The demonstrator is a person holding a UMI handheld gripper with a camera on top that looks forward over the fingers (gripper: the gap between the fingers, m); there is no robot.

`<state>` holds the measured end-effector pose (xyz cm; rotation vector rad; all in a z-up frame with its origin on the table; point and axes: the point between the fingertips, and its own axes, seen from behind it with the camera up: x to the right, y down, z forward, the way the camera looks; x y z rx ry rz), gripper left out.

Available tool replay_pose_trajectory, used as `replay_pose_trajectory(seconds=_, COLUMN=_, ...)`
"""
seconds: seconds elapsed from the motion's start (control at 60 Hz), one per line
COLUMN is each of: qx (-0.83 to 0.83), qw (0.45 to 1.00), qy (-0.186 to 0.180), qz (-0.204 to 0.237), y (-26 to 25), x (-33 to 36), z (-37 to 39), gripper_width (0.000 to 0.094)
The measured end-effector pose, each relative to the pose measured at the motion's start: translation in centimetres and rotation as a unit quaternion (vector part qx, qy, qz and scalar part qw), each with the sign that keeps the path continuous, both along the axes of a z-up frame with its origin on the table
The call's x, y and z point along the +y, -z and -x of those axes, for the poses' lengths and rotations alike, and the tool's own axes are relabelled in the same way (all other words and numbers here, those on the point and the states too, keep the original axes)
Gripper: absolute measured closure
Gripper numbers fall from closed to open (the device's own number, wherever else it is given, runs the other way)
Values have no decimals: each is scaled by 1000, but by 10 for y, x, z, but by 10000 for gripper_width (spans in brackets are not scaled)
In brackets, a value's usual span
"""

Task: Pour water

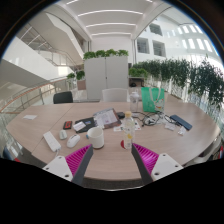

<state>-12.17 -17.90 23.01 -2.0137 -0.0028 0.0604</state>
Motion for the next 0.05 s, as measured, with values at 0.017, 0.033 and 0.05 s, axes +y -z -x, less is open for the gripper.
replay_pose_trajectory(seconds=0.017, qx=1, qw=1000, qy=-1, qz=0, y=-3, x=-4, z=1, gripper_width=89)
replay_pose_trajectory(seconds=0.033, qx=0, qw=1000, qy=-1, qz=-2, y=-2, x=-3, z=4, gripper_width=88)
replay_pose_trajectory(seconds=0.05, qx=0, qw=1000, qy=-1, qz=-2, y=-5, x=-6, z=5, gripper_width=88)
